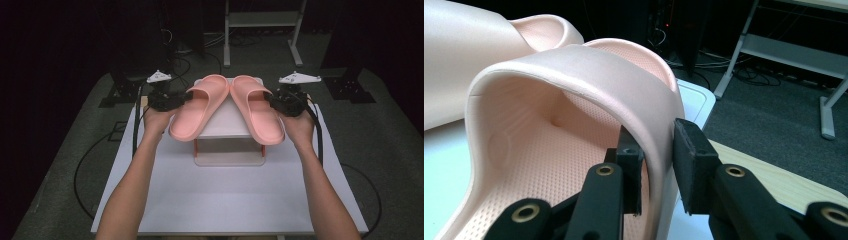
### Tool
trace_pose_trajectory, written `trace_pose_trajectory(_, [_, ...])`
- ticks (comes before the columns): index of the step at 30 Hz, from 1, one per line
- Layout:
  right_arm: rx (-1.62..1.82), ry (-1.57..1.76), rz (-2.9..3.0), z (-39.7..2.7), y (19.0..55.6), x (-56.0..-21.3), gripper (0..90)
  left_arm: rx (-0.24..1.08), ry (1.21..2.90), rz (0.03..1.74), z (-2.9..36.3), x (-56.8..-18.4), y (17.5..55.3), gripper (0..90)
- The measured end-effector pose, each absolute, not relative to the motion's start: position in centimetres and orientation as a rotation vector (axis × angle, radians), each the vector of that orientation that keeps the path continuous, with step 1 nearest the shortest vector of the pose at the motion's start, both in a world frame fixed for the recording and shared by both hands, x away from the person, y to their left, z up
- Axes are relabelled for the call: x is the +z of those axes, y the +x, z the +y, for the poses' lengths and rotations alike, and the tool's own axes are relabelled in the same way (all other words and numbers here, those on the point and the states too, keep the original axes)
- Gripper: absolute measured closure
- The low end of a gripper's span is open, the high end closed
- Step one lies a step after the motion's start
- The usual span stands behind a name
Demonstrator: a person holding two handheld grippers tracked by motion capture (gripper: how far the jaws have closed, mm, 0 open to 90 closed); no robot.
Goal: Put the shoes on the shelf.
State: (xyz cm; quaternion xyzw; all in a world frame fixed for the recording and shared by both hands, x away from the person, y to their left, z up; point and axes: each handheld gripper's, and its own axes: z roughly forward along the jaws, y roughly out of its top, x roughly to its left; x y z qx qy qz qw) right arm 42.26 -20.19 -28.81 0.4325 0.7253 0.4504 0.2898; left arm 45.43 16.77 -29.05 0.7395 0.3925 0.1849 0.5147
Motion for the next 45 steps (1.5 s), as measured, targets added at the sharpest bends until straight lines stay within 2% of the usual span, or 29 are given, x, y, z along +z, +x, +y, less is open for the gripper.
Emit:
trace_pose_trajectory(15, [1.187, 1.197, 1.917, -19.6, 42.8, -28.9, 71.2, 0.429, 1.766, 0.951, 15.7, -29.0, 45.7, 65.9])
trace_pose_trajectory(45, [1.198, 1.284, 1.885, -17.6, 44.9, -29.1, 68.2, 0.403, 1.77, 0.983, 14.5, -29.6, 47.0, 65.6])
